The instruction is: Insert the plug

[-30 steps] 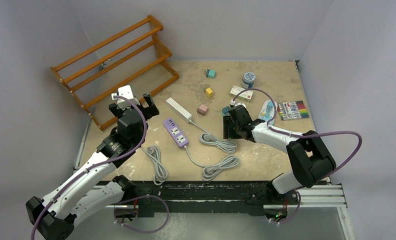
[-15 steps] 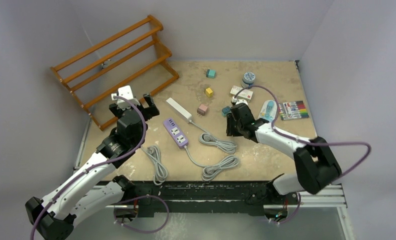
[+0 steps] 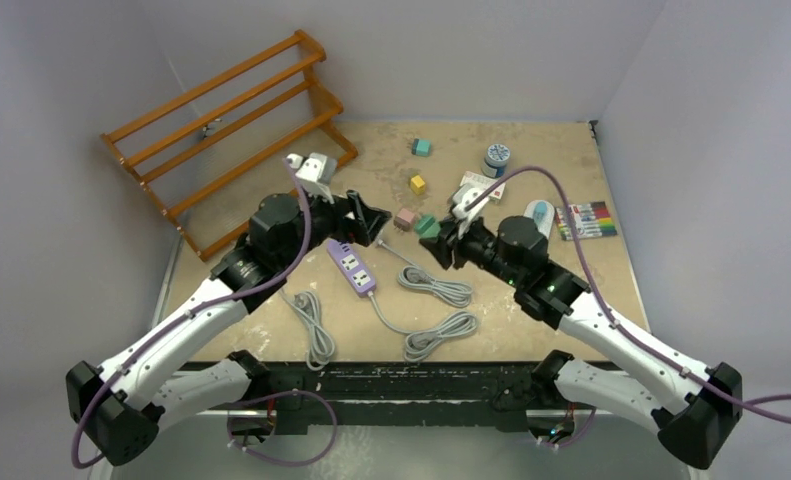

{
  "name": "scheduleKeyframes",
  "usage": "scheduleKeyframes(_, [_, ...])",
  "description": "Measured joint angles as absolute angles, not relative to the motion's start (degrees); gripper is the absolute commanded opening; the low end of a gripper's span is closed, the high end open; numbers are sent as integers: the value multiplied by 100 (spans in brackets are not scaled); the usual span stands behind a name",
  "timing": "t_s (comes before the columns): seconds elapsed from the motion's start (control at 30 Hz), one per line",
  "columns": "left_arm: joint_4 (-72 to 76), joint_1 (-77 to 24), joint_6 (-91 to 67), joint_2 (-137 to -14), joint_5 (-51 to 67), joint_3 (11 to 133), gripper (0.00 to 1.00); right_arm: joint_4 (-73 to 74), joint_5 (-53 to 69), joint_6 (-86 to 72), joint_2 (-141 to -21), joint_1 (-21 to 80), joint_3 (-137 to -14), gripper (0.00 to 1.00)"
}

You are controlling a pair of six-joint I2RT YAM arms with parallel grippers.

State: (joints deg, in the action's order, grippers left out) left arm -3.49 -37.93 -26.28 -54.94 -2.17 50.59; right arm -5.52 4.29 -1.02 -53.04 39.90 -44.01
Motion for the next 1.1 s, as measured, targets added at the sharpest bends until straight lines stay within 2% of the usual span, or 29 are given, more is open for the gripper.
scheduleKeyframes(0.13, [-23, -3800, -2947, -5909, 1179, 5266, 90, -471, 624, 622, -5369, 4539, -4405, 0])
scheduleKeyframes(0.37, [84, -3802, -3094, -6241, 2248, 5306, 82, -414, 716, 1205, -5371, 4534, -4418, 0])
scheduleKeyframes(0.77, [82, -3806, -3334, -6954, 2722, 5625, 64, -401, 775, 1527, -5395, 4534, -4536, 0])
scheduleKeyframes(1.1, [204, -3809, -3548, -7249, 2860, 5723, 43, -333, 867, 1608, -5476, 4536, -4589, 0])
